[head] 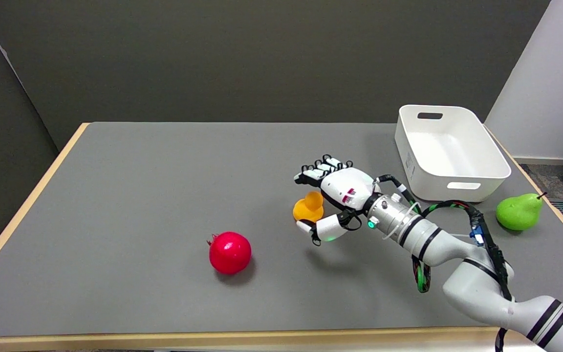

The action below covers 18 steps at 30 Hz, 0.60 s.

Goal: Pick up the yellow duck.

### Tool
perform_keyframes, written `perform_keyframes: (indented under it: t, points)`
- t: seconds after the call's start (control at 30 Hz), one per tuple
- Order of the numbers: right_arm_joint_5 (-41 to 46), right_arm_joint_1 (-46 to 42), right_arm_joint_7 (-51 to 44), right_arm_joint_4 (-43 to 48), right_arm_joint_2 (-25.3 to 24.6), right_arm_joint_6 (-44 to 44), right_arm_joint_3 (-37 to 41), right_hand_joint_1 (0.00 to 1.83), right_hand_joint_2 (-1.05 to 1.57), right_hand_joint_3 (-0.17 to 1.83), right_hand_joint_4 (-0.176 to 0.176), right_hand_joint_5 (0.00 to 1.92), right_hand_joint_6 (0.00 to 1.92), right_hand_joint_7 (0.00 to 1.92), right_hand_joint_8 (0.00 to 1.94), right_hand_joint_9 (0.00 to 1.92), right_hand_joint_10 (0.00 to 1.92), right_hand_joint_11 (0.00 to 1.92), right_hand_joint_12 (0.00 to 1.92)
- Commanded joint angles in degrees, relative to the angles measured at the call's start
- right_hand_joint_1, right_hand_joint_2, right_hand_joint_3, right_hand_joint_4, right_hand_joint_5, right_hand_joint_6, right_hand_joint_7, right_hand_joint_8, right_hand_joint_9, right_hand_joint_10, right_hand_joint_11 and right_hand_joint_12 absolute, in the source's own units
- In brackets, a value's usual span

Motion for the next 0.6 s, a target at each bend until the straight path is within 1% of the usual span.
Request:
perform_keyframes:
  t: [0.03, 0.1, 0.2, 0.4, 0.43, 0.47, 0.6]
  points:
    - [1.5, 1.5, -0.4, -5.2, -0.9, -0.8, 0.3, 0.43, 0.60, 0.96, -0.084, 0.25, 0.53, 0.35, 0.47, 0.20, 0.68, 0.00, 0.95]
    - [2.9, 2.0, -0.4, -7.3, -1.2, -0.2, -0.1, 0.43, 0.60, 0.96, -0.083, 0.25, 0.53, 0.35, 0.47, 0.20, 0.68, 0.00, 0.95]
    - [3.9, 2.5, -0.4, -9.2, -1.6, 0.7, -0.8, 0.47, 0.64, 0.86, -0.081, 0.27, 0.49, 0.38, 0.40, 0.21, 0.67, 0.00, 0.97]
    - [4.2, 5.0, -0.4, -11.2, -2.2, 1.5, -2.9, 0.47, 0.64, 0.86, -0.081, 0.27, 0.49, 0.38, 0.40, 0.20, 0.67, 0.00, 0.97]
    - [4.2, 5.7, -0.4, -11.4, -2.2, 1.5, -3.5, 0.46, 0.63, 0.89, -0.081, 0.26, 0.50, 0.37, 0.42, 0.20, 0.67, 0.00, 0.97]
    - [4.3, 6.2, -0.4, -11.6, -2.1, 1.5, -3.9, 0.43, 0.60, 0.96, -0.081, 0.25, 0.53, 0.35, 0.47, 0.20, 0.67, 0.00, 0.96]
    - [5.8, 9.1, -0.4, -12.9, -1.7, 1.5, -6.3, 0.43, 0.60, 0.96, -0.081, 0.25, 0.53, 0.35, 0.47, 0.20, 0.67, 0.00, 0.96]
